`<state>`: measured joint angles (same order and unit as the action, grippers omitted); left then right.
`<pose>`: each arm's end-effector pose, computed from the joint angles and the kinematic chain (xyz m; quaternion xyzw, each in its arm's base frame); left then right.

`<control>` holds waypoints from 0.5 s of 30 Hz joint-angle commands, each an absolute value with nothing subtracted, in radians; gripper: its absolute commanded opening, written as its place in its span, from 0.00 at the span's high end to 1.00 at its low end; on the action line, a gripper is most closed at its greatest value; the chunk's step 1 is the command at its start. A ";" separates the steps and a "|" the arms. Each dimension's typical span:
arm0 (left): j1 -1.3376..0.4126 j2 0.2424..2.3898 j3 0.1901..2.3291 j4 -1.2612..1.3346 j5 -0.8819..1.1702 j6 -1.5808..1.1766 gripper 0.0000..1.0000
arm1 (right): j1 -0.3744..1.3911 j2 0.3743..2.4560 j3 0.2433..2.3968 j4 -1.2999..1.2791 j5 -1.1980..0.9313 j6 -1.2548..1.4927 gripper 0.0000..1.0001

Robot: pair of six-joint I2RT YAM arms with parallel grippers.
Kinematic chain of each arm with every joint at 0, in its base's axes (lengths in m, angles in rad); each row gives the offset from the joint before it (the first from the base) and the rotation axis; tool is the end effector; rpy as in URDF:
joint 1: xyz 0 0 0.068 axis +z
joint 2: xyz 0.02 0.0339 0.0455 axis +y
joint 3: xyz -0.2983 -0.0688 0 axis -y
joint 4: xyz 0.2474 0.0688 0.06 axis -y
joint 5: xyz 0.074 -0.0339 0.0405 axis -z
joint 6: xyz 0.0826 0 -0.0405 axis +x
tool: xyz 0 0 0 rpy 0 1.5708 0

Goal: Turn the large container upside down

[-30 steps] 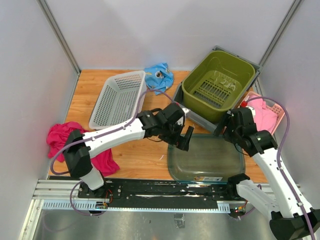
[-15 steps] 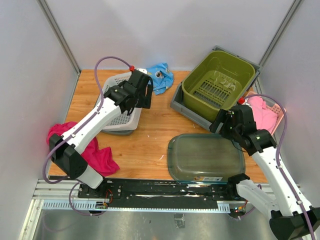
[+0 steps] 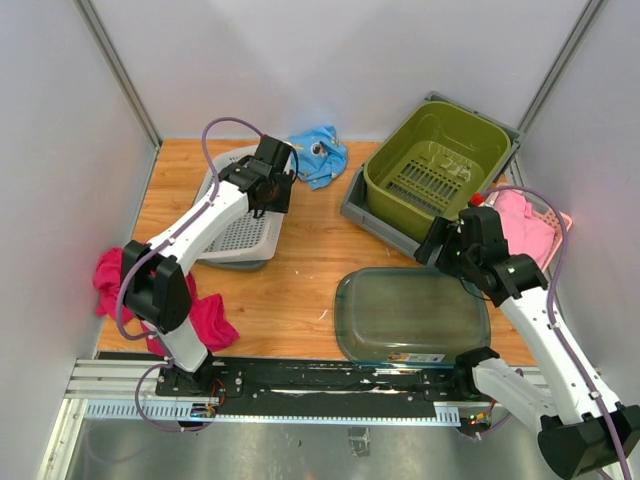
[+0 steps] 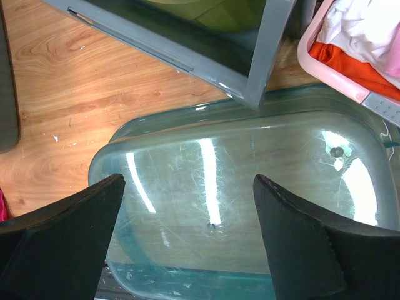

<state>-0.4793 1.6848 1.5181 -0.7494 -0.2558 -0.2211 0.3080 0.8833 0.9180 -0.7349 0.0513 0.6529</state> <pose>0.3660 -0.1666 0.3059 0.0802 0.9366 0.0040 0.3410 0.1876 0.0552 0.3117 0.1662 0.8911 0.1742 0.3846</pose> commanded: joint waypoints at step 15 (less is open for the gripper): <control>-0.442 1.637 1.962 -0.881 -0.198 -0.149 1.00 | 0.314 0.873 0.934 -0.720 0.054 0.627 0.15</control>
